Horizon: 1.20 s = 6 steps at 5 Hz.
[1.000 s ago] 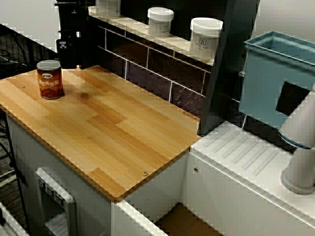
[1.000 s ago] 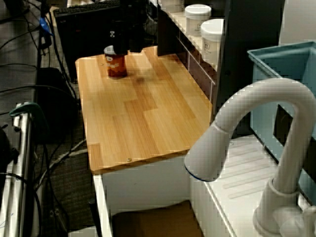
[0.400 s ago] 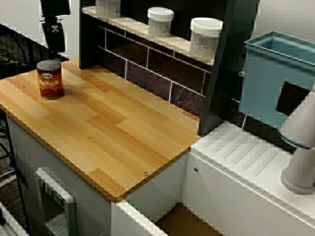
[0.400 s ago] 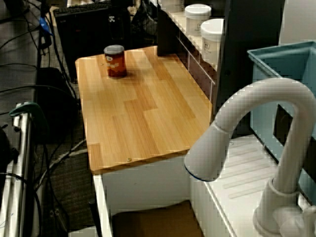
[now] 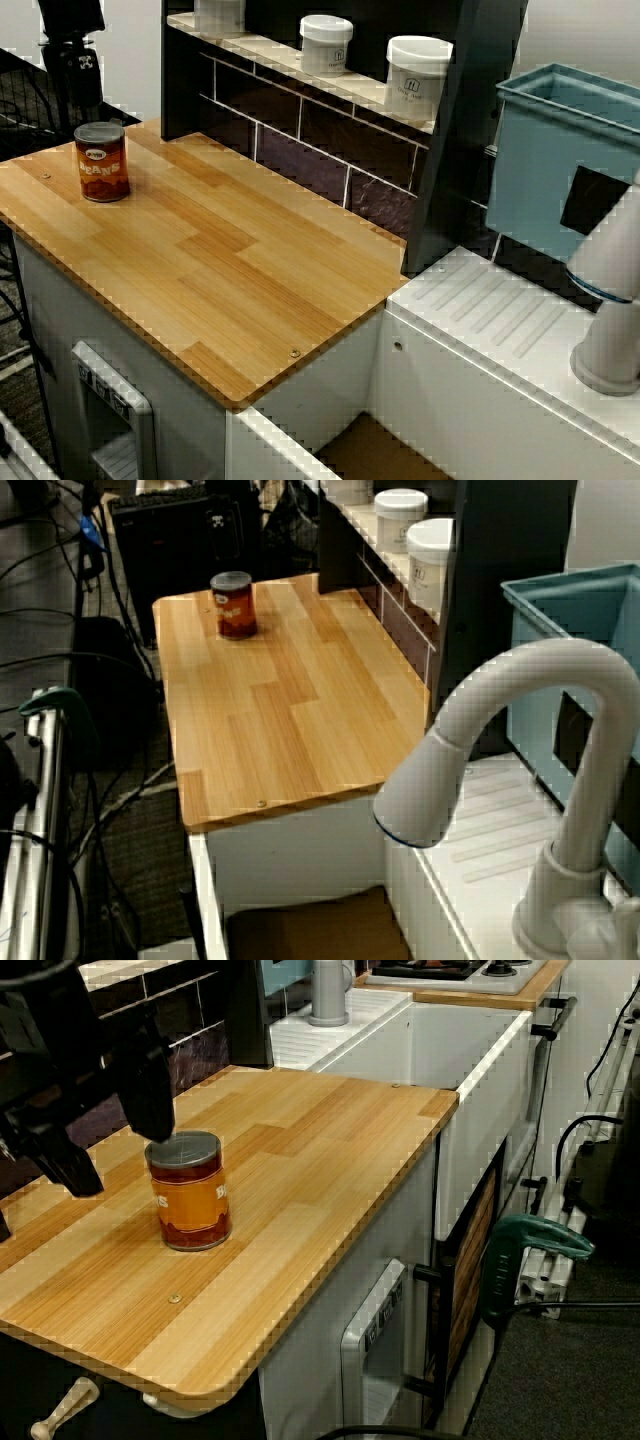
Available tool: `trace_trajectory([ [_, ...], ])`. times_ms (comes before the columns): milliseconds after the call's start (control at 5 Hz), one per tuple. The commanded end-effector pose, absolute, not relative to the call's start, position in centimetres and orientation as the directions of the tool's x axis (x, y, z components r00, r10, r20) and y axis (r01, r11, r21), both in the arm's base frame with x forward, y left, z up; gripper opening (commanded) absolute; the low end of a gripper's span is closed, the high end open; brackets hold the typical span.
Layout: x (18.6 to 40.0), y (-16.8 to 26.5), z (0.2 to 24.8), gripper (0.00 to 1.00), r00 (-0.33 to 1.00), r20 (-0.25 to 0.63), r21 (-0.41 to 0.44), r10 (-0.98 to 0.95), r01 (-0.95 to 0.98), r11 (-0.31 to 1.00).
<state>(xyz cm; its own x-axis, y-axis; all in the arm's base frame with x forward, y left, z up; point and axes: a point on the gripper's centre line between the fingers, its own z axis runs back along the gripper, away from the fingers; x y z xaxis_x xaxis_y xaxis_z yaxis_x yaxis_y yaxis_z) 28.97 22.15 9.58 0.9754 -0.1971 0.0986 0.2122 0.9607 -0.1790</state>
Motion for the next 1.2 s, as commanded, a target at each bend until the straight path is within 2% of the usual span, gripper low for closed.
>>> trace_trajectory([
  [0,27.7,25.3,12.0,1.00,0.987,0.144,-0.076,-0.077,0.088,0.993],
  [200,27.6,25.9,11.6,1.00,0.989,0.135,-0.082,-0.057,0.068,0.994],
  [600,27.7,26.4,9.3,1.00,0.994,0.093,-0.076,-0.050,0.058,0.995],
  [1000,27.9,25.0,6.5,1.00,0.996,0.061,-0.005,-0.070,0.070,0.998],
])
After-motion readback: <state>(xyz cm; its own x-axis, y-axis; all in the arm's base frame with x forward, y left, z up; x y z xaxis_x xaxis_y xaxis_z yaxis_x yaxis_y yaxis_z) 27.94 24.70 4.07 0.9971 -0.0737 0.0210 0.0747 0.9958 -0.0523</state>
